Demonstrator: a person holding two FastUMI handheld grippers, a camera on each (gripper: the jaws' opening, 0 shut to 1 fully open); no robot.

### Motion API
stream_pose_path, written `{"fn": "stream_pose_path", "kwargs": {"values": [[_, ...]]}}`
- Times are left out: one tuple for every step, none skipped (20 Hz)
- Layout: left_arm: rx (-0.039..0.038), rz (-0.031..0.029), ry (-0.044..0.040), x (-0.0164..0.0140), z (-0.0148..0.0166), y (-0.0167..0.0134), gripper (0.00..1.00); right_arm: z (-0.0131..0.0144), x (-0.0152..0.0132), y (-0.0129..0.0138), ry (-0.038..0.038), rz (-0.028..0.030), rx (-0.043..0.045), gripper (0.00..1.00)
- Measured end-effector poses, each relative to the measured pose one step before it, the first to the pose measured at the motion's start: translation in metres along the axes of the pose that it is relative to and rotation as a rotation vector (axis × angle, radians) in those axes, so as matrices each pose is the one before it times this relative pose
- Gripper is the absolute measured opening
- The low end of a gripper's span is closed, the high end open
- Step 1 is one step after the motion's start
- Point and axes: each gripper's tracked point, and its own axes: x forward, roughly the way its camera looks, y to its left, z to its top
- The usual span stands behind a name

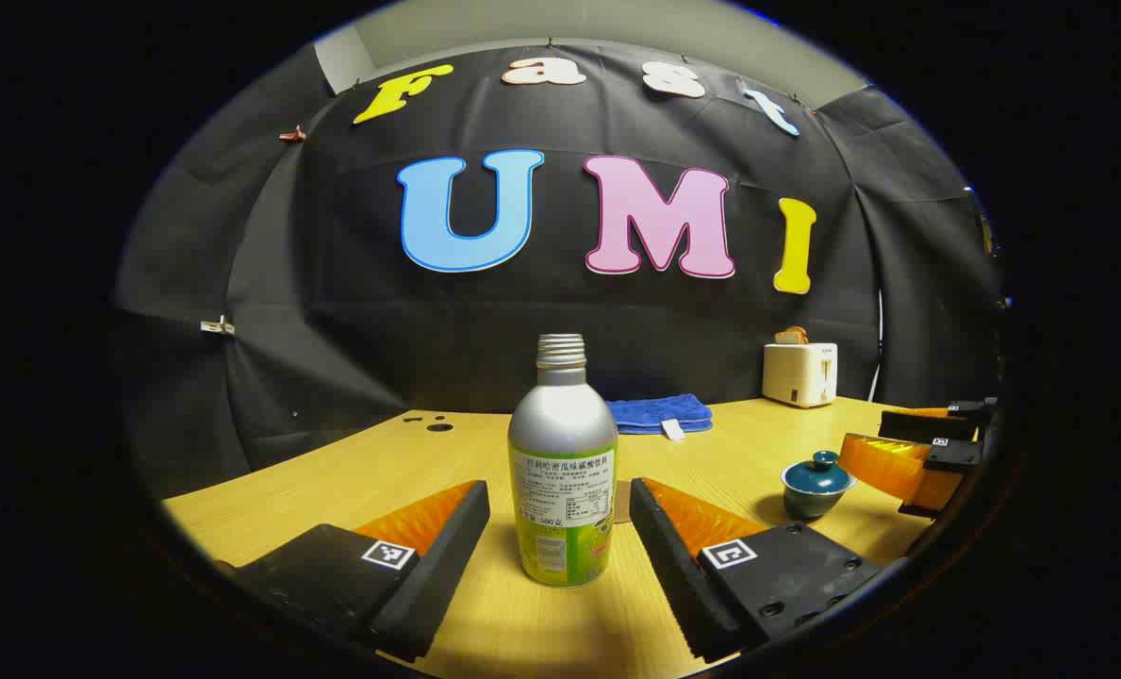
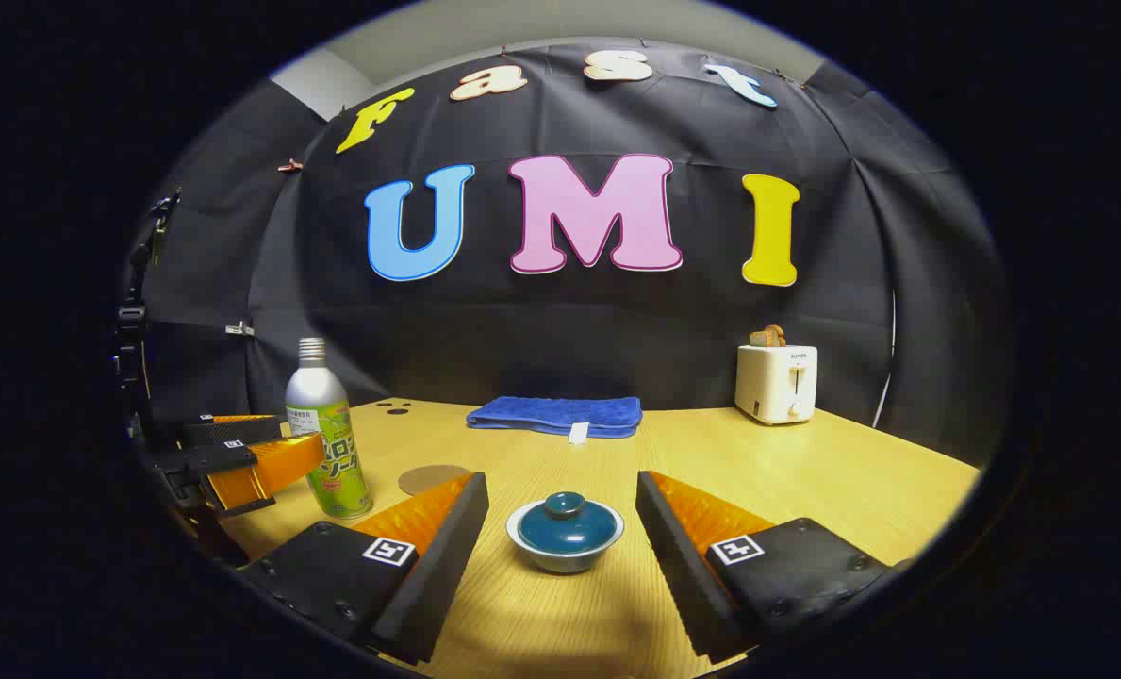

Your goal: Open the teacup lid with one hand, grasp the water bottle and pour water into the teacup with the other hand; after pouring, place the water bottle on the coaster and then close the teacup lid.

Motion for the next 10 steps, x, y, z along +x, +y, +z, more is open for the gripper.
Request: {"fn": "stream_pose_path", "kwargs": {"values": [[-0.00003, 0.00007, 0.00003, -0.00056, -0.00103, -0.00001, 0.95, -0.00024, -0.00086, -0.0005, 0.00155, 0.00019, -0.00053, 0.98], [-0.00021, 0.00021, -0.00014, -0.00008, 0.00058, 0.00012, 0.95, 0.00066, -0.00014, -0.00032, -0.00057, -0.00032, 0.00032, 0.98], [-0.00002, -0.00003, 0.0002, 0.00022, -0.00013, -0.0002, 0.95, 0.00055, 0.00015, 0.00029, -0.00035, 0.00009, -0.00031, 0.98], [0.00002, -0.00011, -0.00003, -0.00019, 0.00034, -0.00078, 0.95, -0.0008, 0.00014, 0.00013, 0.00075, -0.00002, 0.00016, 0.98], [-0.00005, 0.00016, -0.00009, 0.00007, -0.00045, 0.00059, 0.95, 0.00002, 0.00017, 0.00002, -0.00098, 0.00001, -0.00004, 0.98], [-0.00008, 0.00023, 0.00021, 0.00017, 0.00019, -0.00011, 0.95, 0.00024, -0.00019, 0.00038, 0.00087, 0.00007, -0.00013, 0.98], [-0.00014, 0.00011, 0.00007, -0.00015, -0.00011, 0.00007, 0.95, -0.00022, 0.00094, -0.00072, 0.0001, -0.00016, 0.00019, 0.98], [-0.00009, 0.00008, 0.00007, -0.00001, 0.00059, -0.00025, 0.95, -0.0001, -0.00129, 0.00035, -0.00094, 0.00005, -0.00018, 0.98], [0.00003, -0.00015, -0.00002, -0.0001, -0.00091, -0.00017, 0.95, 0.00006, 0.00058, -0.00025, 0.00067, -0.00007, 0.00029, 0.98], [-0.00019, 0.00009, -0.00027, 0.00044, 0.00013, 0.00011, 0.95, 0.00018, 0.00005, 0.00001, -0.0004, -0.00014, -0.00005, 0.98]]}}
